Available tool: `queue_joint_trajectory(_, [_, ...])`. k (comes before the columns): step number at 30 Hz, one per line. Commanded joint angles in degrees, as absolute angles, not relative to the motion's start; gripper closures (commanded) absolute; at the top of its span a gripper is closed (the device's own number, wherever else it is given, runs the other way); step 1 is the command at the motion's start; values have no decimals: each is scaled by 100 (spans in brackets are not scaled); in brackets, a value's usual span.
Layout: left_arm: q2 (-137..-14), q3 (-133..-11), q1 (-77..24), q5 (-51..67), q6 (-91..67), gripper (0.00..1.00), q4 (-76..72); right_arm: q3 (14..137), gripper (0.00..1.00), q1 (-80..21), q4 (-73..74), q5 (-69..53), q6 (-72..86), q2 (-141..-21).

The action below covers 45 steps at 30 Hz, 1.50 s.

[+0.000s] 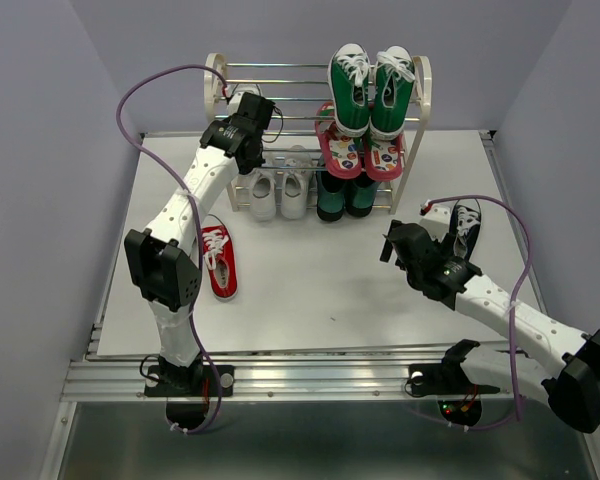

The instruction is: Place and organize the shoes onto the shoe shelf

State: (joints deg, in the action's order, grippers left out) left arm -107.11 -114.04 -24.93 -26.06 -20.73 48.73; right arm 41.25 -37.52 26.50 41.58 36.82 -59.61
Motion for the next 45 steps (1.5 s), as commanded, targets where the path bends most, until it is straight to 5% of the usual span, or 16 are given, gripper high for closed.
queue_joint_trajectory(1, [-10644, -11786, -2435, -2795, -2180, 65, 4386, 4087, 0, -3727, 2452, 4359, 3648, -5836])
queue_joint_trajectory(7, [-10652, -11786, -2434, -2769, -2162, 59, 4386, 4096, 0, -3727, 2461, 4368, 3656, -5818])
queue_joint_trajectory(21, [-10310, -11655, -2435, -2540, -2224, 26, 4281, 4113, 0, -3727, 2452, 4298, 3647, -5722])
queue_joint_trajectory(28, [-9748, -10988, -2434, -2224, -2276, 22, 4008, 4122, 0, -3727, 2496, 4210, 3691, -5616])
queue_joint_trajectory(31, [-9344, -10383, -2487, -2058, -2303, 16, 3745, 4175, 0, -3727, 2724, 4254, 3884, -5634])
queue_joint_trajectory(32, [-9230, -10197, -2505, -2031, -2320, 6, 3657, 4201, 0, -3727, 2794, 4280, 3928, -5651])
queue_joint_trajectory(45, [-7594, -8490, -2575, -1749, -2443, 1, 2689, 4491, 0, -3727, 3252, 4175, 4368, -5941])
